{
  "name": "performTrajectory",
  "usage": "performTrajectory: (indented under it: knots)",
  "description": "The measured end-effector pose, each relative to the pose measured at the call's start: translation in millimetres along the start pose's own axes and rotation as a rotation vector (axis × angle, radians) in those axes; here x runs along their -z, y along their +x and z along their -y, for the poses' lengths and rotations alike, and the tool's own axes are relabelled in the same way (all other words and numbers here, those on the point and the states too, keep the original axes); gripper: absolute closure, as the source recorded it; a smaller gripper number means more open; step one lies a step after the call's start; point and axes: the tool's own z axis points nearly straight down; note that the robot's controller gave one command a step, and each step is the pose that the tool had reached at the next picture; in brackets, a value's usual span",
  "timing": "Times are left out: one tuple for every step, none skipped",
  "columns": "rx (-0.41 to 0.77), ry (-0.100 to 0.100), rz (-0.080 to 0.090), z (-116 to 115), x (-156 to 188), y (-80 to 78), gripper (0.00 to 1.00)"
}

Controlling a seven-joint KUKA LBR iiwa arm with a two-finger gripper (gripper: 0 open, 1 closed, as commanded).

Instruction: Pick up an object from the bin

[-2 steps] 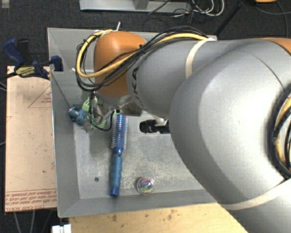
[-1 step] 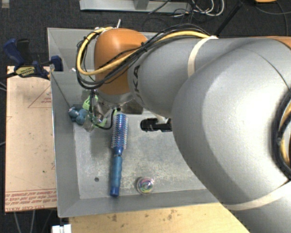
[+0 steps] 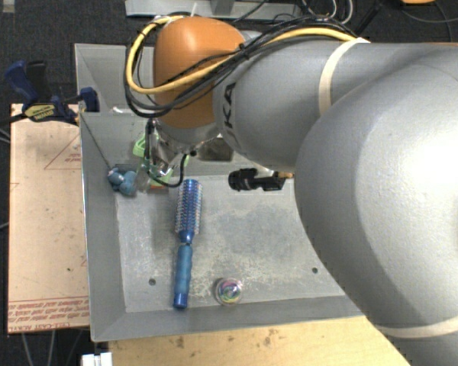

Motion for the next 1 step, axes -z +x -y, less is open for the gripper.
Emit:
performTrajectory:
  knots:
    - [0.003, 0.005, -0.001, -0.4, 4.2, 0.0, 1.0]
